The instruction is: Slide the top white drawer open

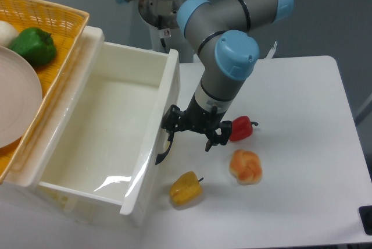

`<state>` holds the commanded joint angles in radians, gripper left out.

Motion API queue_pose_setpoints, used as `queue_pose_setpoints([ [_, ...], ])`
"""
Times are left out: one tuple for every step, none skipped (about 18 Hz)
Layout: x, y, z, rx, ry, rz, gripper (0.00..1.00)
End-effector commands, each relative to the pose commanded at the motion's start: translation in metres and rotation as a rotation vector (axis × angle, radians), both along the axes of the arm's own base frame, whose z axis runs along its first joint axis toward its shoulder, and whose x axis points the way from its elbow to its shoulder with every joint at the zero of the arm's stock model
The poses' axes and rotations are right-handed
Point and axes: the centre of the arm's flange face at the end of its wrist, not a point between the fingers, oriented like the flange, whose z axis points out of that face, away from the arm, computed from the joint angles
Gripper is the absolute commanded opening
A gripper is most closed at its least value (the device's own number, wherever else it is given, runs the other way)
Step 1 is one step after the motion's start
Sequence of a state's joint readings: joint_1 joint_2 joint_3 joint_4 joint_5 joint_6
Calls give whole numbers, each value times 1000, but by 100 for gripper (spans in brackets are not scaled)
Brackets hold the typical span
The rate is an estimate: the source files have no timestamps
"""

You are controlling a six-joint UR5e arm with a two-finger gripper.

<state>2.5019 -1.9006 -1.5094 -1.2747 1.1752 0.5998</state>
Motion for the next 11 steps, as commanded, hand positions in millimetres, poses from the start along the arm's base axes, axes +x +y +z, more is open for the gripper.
queue_pose_setpoints([
  [-2, -1, 0, 18, -15, 6, 100],
  [-5, -3, 1, 34, -31, 14, 100],
  [-4, -2, 1, 51, -45, 15, 100],
  [-6, -3, 2, 63, -54, 19, 100],
  [-7, -4, 0, 68, -63, 24, 100],
  [-9, -5, -2, 73, -72, 27, 100],
  [-10, -5, -3, 77, -80, 30, 100],
  [-11, -6, -4, 85, -87, 33, 100],
  [-12, -6, -4, 92, -93, 35, 100],
  [-12, -6, -5, 94, -98, 35, 100],
  [-13, -6, -8, 91, -103, 37, 100],
])
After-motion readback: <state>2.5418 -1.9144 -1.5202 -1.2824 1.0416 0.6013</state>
